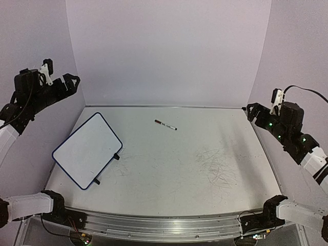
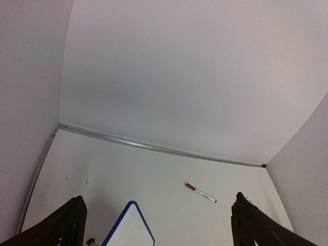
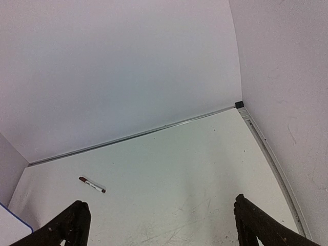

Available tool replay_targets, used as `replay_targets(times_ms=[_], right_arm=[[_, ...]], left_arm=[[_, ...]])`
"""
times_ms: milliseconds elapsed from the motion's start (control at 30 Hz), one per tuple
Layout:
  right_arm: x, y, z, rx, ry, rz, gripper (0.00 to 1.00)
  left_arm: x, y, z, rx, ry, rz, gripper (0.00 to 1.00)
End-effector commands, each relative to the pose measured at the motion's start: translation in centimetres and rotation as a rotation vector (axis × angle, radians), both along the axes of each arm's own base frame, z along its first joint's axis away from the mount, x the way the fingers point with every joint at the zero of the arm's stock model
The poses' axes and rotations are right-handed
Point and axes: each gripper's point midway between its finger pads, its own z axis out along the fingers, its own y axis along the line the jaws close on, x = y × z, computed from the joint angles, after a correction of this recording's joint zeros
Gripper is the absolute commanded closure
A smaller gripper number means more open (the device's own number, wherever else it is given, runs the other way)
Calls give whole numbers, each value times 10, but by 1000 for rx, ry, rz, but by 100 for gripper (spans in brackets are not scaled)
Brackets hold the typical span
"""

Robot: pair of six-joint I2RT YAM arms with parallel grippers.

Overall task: Write a sentence on the whiteboard
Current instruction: Move the whiteboard to the center of the board.

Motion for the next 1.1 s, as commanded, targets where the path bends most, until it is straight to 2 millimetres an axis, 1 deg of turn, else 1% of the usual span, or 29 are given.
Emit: replay_targets(times_ms=[0,67,167,267,367,400,467,500,533,633,700,733,767,800,900,933,967,1000,1067], right_arm=[[8,-6,-5,-6,13,-53,2],[12,3,-11,-24,29,-4,2],[18,21,-19,-21,52,93,2],[26,42,-30,-19,75,195,2],[36,70,-39,-34,94,285,2],[40,84,-42,-44,107,326,2],[45,123,-51,-58,134,441,2],[48,147,-53,-62,133,504,2],[50,165,-58,-66,139,547,2],[44,240,-66,-96,118,705,2],[43,285,-89,-151,143,778,2],[43,307,-95,-179,146,805,2],[39,329,-115,-220,175,843,2],[38,349,-116,-242,167,868,2],[27,405,-145,-334,183,953,4],[24,421,-160,-363,201,976,5],[21,436,-171,-382,212,997,7],[19,448,-176,-390,220,1014,8],[14,470,-193,-409,249,1049,11]], left_arm=[[3,-21,-8,-27,63,-114,1],[7,-26,-18,-27,97,-135,1],[9,-31,-32,-21,139,-160,1],[10,-32,-41,-13,162,-165,1],[8,-32,-48,-1,175,-165,1],[9,-31,-50,6,180,-162,1],[9,-29,-54,21,187,-154,1],[8,-28,-55,29,190,-148,1],[8,-26,-55,37,189,-142,1],[3,-19,-52,57,180,-108,1],[-1,-16,-49,63,173,-97,1],[-3,-15,-48,63,170,-95,1],[-5,-15,-47,63,170,-98,1],[-7,-15,-47,63,170,-101,1],[-11,-14,-55,72,192,-100,1],[-12,-12,-59,77,205,-95,1],[-12,-10,-65,83,222,-83,1],[-12,-7,-71,88,245,-64,1],[-9,1,-84,102,295,-13,0]])
